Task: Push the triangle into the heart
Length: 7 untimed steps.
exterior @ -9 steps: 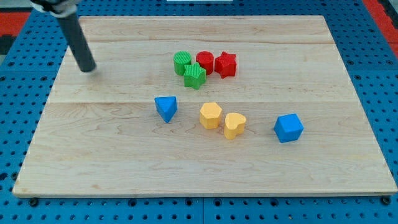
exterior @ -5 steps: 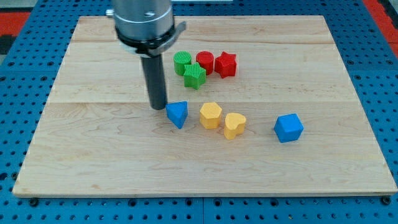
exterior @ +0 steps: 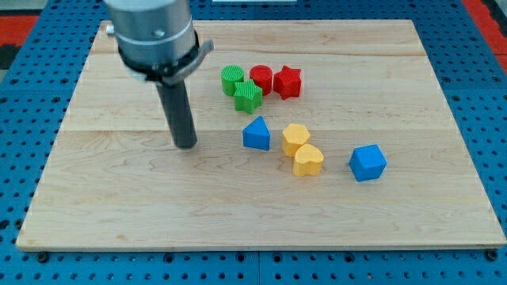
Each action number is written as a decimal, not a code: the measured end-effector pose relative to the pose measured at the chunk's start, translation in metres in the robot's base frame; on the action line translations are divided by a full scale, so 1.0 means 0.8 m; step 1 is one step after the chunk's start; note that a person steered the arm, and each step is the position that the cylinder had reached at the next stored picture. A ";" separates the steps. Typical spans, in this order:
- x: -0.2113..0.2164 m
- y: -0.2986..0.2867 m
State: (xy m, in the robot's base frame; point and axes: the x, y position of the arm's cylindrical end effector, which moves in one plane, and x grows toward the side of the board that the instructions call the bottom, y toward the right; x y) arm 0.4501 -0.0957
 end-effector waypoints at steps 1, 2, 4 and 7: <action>-0.038 0.072; 0.007 0.180; -0.001 0.117; 0.030 0.053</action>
